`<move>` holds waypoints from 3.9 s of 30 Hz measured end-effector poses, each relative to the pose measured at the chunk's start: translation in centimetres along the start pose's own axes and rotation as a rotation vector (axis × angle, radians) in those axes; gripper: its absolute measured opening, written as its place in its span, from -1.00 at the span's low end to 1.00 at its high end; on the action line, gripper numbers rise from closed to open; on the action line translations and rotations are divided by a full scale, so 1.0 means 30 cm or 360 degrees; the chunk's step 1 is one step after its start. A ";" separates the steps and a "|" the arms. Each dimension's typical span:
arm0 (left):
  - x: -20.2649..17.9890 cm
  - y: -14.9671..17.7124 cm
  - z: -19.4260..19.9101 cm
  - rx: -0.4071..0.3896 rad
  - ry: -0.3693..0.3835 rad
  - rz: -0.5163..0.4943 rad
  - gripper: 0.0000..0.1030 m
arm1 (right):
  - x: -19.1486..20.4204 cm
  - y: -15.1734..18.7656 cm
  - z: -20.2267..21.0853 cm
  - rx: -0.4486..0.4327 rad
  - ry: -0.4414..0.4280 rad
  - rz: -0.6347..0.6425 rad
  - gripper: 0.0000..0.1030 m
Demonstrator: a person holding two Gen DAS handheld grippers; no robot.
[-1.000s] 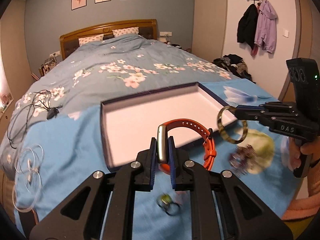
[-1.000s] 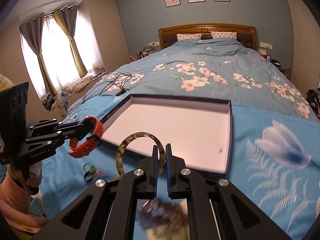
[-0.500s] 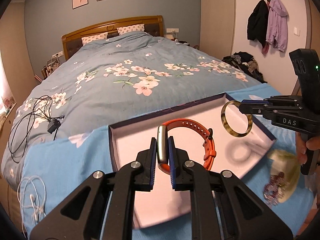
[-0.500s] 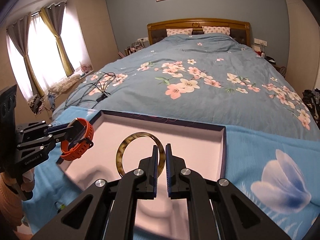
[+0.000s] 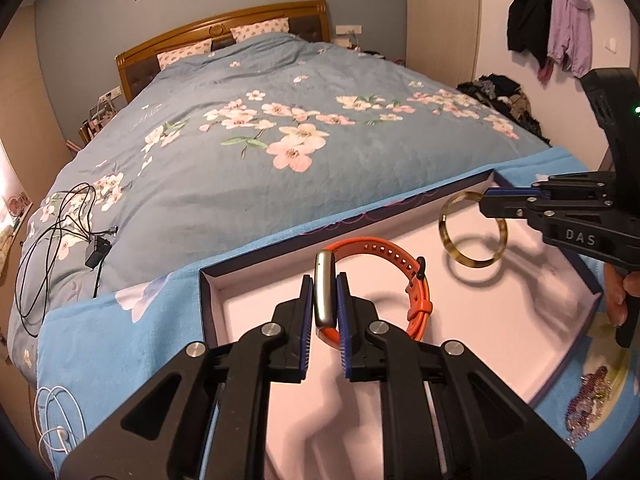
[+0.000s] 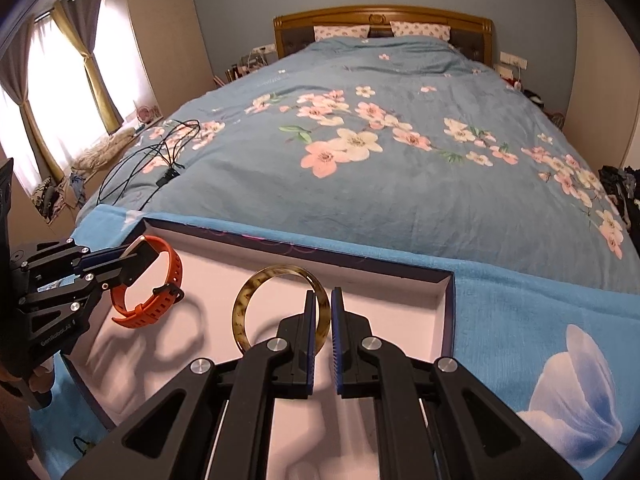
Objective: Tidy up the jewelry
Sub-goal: 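Carry the watch band with the left gripper into the box while the right gripper carries the bangle there, then open both grippers to release the watch band and bangle in the box, then grasp the clear bead bracelet with the right gripper while the left gripper reaches the pink hair clip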
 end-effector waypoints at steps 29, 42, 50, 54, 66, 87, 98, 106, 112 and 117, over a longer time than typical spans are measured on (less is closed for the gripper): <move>0.055 -0.059 -0.037 -0.0005 -0.0101 0.0150 0.00 | 0.000 0.062 0.180 -0.0148 -0.0090 -0.0003 -0.39; -0.074 0.193 0.390 -0.0359 -0.0095 0.0023 0.32 | 0.006 0.384 0.427 -0.0169 -0.0225 0.0132 -0.31; -0.180 0.377 0.488 -0.0366 -0.0024 -0.0054 0.36 | 0.015 0.581 0.465 -0.0086 -0.0227 0.0091 -0.31; -0.213 0.438 0.500 -0.0348 0.0004 -0.0066 0.37 | 0.016 0.620 0.463 -0.0065 -0.0225 0.0064 -0.31; -0.232 0.560 0.516 -0.0283 0.0063 -0.0016 0.37 | 0.045 0.634 0.441 -0.0045 -0.0154 0.0043 -0.43; -0.281 0.610 0.466 -0.0153 0.0157 -0.0077 0.37 | 0.060 0.600 0.482 -0.0125 -0.0136 0.0061 -0.85; -0.242 0.609 0.434 -0.0100 0.0184 0.0012 0.22 | 0.113 0.546 0.548 -0.0251 -0.0211 0.0103 -0.85; -0.260 0.608 0.438 -0.0115 0.0228 -0.0033 -0.02 | 0.130 0.524 0.577 -0.0298 -0.0242 0.0106 -0.85; -0.334 0.592 0.417 -0.0102 0.0257 -0.0168 -0.21 | 0.130 0.512 0.578 -0.0307 -0.0248 0.0105 -0.85; -0.353 0.575 0.374 -0.0026 0.0278 -0.0170 -0.41 | 0.128 0.501 0.582 -0.0321 -0.0266 0.0099 -0.85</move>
Point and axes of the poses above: each gripper's, at about its wrist camera, not at the fingertips, and z roughly against the way its jaws point, x to its left, y to its underside, the point moved 1 cm from there along -z, roughly the way its jaws point, and after that the axes turned 10 degrees about y, right-handed, at the moved point
